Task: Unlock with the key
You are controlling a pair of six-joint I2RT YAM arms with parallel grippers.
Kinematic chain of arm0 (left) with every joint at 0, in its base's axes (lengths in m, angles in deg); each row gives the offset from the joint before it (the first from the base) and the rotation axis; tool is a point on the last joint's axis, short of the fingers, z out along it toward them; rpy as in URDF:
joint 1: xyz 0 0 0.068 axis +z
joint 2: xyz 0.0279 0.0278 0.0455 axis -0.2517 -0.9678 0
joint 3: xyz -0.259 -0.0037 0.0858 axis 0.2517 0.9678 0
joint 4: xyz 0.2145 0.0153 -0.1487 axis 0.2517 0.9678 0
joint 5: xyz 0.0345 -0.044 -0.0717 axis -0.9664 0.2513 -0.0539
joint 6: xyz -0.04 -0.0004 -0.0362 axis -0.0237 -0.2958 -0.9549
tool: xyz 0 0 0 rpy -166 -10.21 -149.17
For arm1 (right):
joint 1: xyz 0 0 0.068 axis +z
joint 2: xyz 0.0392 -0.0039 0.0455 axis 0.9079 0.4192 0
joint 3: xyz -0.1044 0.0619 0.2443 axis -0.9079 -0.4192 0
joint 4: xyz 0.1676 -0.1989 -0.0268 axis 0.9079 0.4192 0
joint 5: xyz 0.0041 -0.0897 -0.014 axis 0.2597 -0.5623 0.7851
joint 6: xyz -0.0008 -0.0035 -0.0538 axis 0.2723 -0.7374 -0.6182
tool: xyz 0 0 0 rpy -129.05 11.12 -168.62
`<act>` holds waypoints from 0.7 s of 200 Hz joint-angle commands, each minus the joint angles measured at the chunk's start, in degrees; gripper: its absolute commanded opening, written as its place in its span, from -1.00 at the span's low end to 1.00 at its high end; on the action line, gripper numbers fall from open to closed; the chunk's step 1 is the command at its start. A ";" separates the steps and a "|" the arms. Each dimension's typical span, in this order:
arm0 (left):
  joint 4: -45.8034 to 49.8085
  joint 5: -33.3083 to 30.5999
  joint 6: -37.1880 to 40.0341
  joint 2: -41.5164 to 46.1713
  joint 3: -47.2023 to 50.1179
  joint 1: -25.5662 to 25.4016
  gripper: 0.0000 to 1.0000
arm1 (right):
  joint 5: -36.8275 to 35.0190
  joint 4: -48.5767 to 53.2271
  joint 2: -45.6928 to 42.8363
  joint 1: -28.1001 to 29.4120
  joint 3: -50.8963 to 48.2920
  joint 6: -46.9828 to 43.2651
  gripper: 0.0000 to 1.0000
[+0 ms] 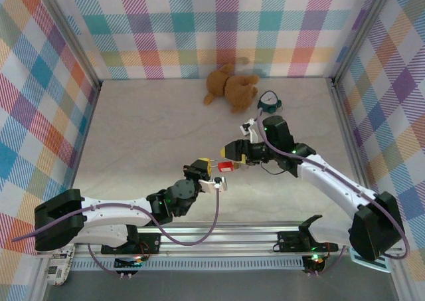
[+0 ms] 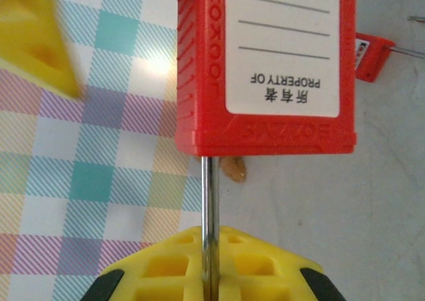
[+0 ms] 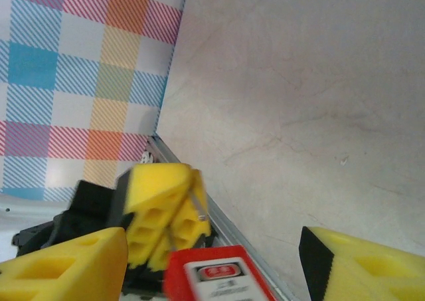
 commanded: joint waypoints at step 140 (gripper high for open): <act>20.43 4.27 -13.53 10.48 -3.87 -0.39 -1.00 | -3.51 3.79 -12.58 4.39 -5.76 -27.11 0.37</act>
